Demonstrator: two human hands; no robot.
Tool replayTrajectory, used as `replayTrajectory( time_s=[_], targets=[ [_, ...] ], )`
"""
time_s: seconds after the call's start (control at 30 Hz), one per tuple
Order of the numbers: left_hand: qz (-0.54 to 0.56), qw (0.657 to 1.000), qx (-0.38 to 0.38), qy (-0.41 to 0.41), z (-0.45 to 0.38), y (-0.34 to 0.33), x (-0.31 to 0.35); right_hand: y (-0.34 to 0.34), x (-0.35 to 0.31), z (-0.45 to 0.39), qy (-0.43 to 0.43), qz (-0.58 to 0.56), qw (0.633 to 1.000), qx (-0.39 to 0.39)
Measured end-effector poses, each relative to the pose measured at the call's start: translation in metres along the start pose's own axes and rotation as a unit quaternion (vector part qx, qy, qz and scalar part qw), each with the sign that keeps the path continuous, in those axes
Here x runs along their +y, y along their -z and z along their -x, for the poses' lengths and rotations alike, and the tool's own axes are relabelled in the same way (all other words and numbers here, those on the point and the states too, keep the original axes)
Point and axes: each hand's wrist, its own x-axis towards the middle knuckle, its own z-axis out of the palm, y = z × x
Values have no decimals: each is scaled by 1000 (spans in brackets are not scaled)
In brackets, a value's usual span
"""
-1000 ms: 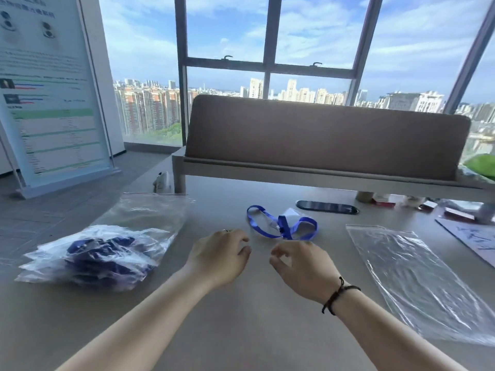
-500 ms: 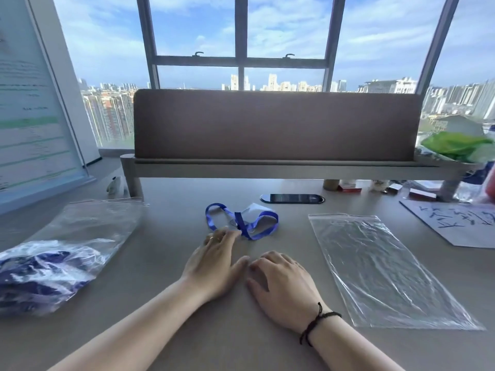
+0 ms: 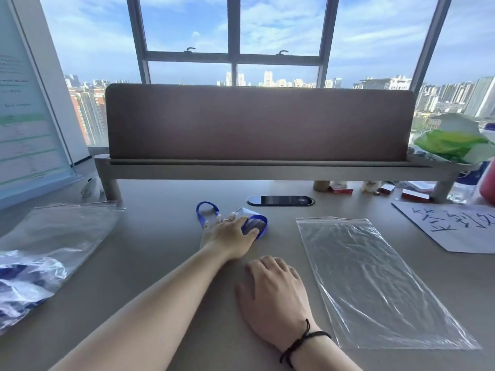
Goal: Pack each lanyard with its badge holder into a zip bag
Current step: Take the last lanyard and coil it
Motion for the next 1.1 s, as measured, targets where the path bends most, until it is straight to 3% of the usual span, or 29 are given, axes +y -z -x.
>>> replayTrajectory(
  time_s=[0.13, 0.37, 0.53, 0.67, 0.8, 0.93, 1.03, 1.1],
  targets=[
    [64, 995, 29, -76, 21, 7, -13, 5, 1, -1, -7, -13, 999, -34],
    [95, 983, 20, -158, 113, 29, -57, 4, -1, 2, 38, -80, 996, -9],
    [171, 958, 19, -231, 183, 47, -80, 10, -6, 12, 125, -85, 979, -137],
    [201, 943, 36, -263, 211, 49, -90, 14, -15, 18, 145, -67, 972, -175],
    [224, 935, 61, -269, 210, 45, -91, 10, -16, 20, 159, -71, 973, -154],
    [257, 934, 50, -243, 207, 46, -97, 4, -16, 18, 166, -117, 976, -75],
    [191, 951, 90, -227, 205, 51, -99, 2, -18, 17, 154, -152, 975, -45],
    [154, 965, 75, -198, 204, 55, -100, 3, -18, 18, 141, -181, 973, -35]
  ],
)
